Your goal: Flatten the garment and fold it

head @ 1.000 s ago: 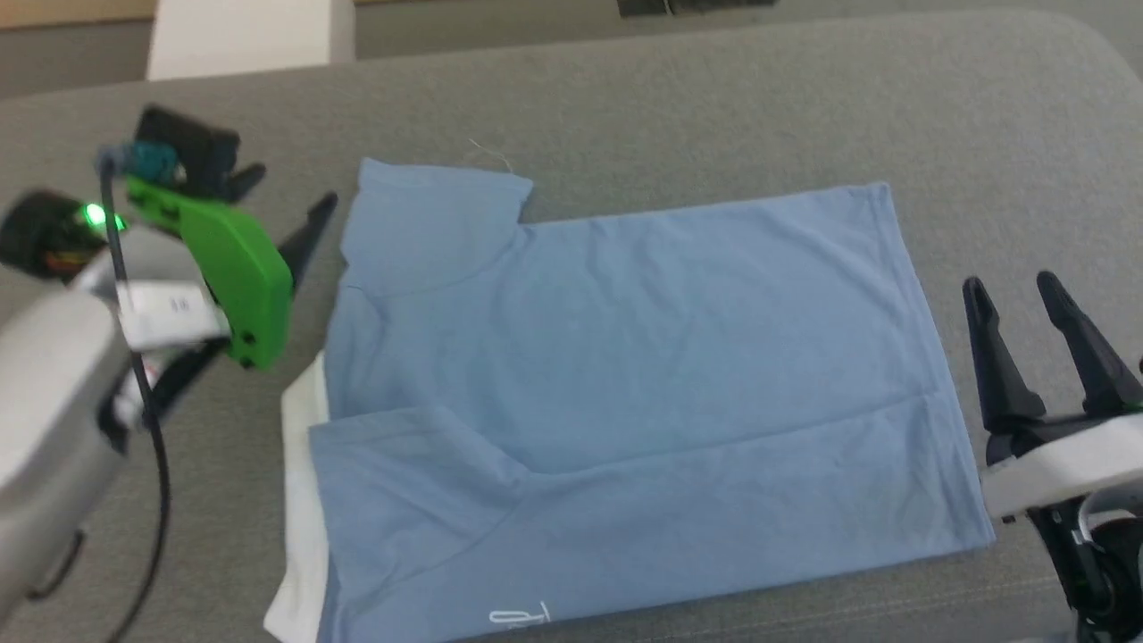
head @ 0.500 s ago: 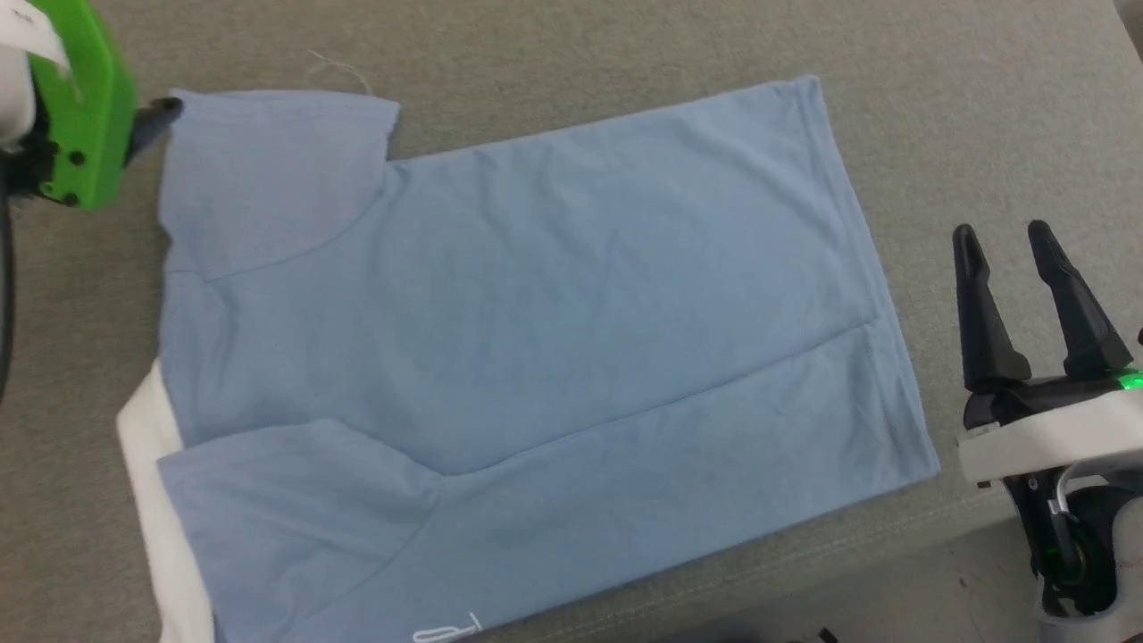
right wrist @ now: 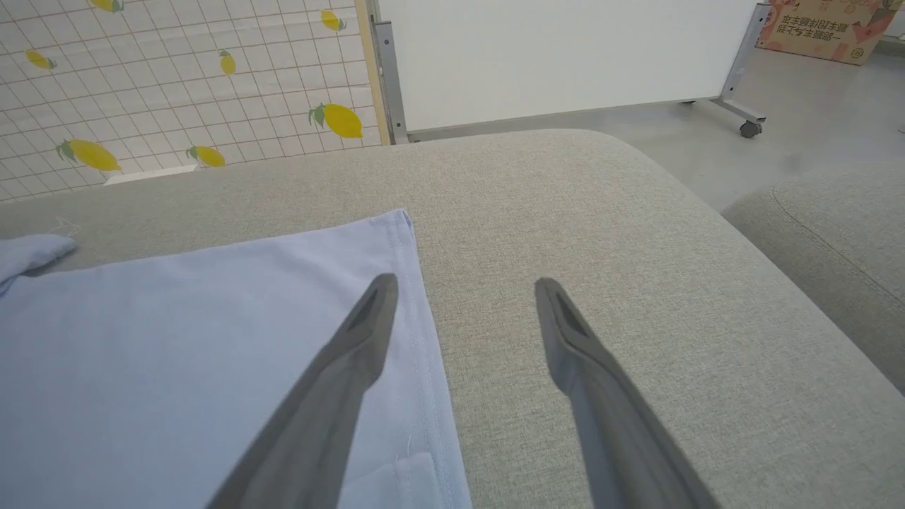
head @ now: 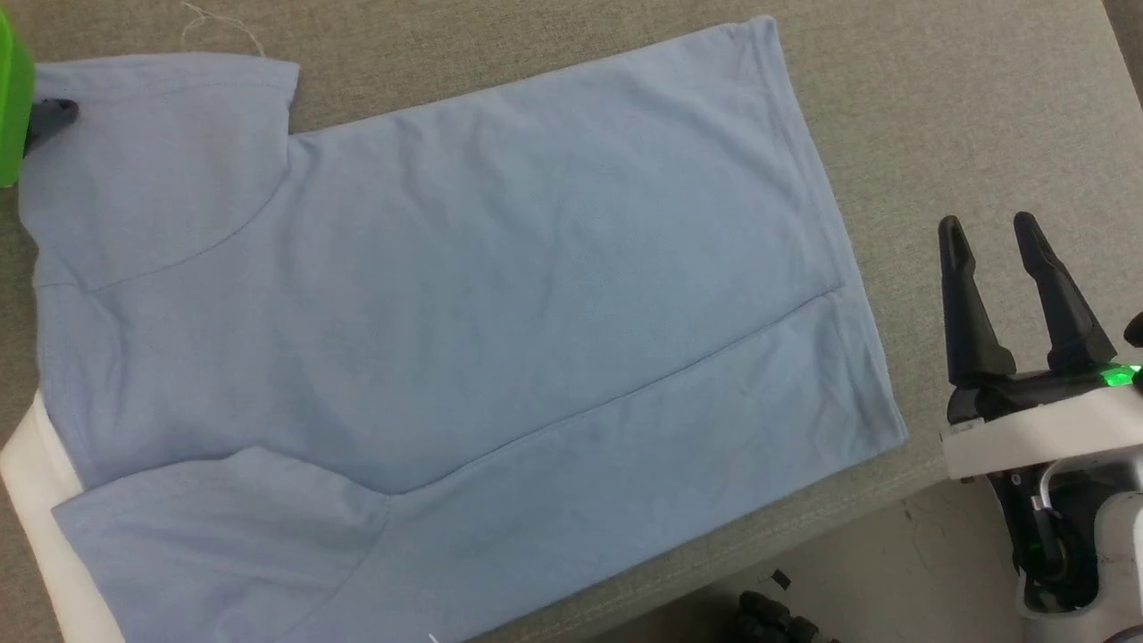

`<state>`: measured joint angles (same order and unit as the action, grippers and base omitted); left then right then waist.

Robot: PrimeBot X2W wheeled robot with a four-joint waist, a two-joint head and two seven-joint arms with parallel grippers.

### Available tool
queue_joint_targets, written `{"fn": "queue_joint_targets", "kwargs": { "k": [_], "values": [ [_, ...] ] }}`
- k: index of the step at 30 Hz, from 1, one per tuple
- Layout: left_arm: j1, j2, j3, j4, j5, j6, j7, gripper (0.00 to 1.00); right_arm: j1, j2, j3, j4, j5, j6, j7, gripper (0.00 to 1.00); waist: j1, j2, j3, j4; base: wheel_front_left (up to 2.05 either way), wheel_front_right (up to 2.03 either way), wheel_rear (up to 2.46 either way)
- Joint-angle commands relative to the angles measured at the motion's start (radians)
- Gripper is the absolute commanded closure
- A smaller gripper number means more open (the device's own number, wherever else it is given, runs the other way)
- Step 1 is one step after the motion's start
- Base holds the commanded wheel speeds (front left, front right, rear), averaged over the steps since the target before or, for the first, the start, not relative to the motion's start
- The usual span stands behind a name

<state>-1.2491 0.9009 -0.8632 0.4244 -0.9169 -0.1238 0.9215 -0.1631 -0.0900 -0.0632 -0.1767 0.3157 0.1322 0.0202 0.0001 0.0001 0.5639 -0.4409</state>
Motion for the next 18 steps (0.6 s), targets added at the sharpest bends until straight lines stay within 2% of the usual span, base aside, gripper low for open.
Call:
{"fn": "queue_joint_targets", "kwargs": {
  "k": [1,3,4,5,8,14,18],
  "values": [
    [-0.017,0.007,-0.006,0.007,-0.01,-0.007,-0.003,0.0,-0.014,0.007,-0.002,0.002,-0.005,-0.002,-0.006,0.0,-0.0001,-0.0001,0.007,-0.001,0.0,0.0,0.0],
    [-0.017,0.003,-0.009,0.009,-0.018,-0.007,-0.005,0.0,-0.014,0.008,-0.002,0.004,-0.007,-0.002,-0.004,0.0,-0.0001,-0.0001,0.011,0.001,0.0,0.0,0.0],
    [-0.015,0.001,-0.012,0.007,-0.024,-0.007,-0.005,0.4,-0.014,0.009,-0.002,0.004,-0.008,-0.002,-0.003,0.0,-0.0001,-0.0001,0.012,0.002,0.0,0.0,0.0],
    [-0.009,-0.004,-0.014,0.004,-0.042,-0.007,0.001,1.0,-0.015,0.009,-0.003,0.004,-0.009,-0.002,-0.003,0.0,-0.0001,-0.0001,0.013,0.004,0.0,0.0,0.0],
    [-0.006,-0.005,-0.017,-0.017,-0.061,-0.007,-0.007,1.0,-0.015,0.011,-0.009,0.005,-0.012,-0.002,-0.001,0.0,-0.0001,-0.0001,0.012,0.014,0.0,0.0,0.0],
    [-0.007,-0.025,-0.026,-0.022,-0.032,-0.007,-0.127,1.0,-0.012,-0.001,-0.019,0.014,-0.021,-0.002,0.015,0.0,-0.0001,-0.0001,-0.032,0.048,0.0,0.0,0.0],
    [0.001,-0.058,-0.045,-0.019,-0.028,-0.007,-0.199,1.0,-0.019,-0.039,-0.021,0.015,-0.016,-0.002,0.051,0.0,-0.0001,-0.0001,-0.082,0.087,0.0,0.0,0.0]
  ]
}}
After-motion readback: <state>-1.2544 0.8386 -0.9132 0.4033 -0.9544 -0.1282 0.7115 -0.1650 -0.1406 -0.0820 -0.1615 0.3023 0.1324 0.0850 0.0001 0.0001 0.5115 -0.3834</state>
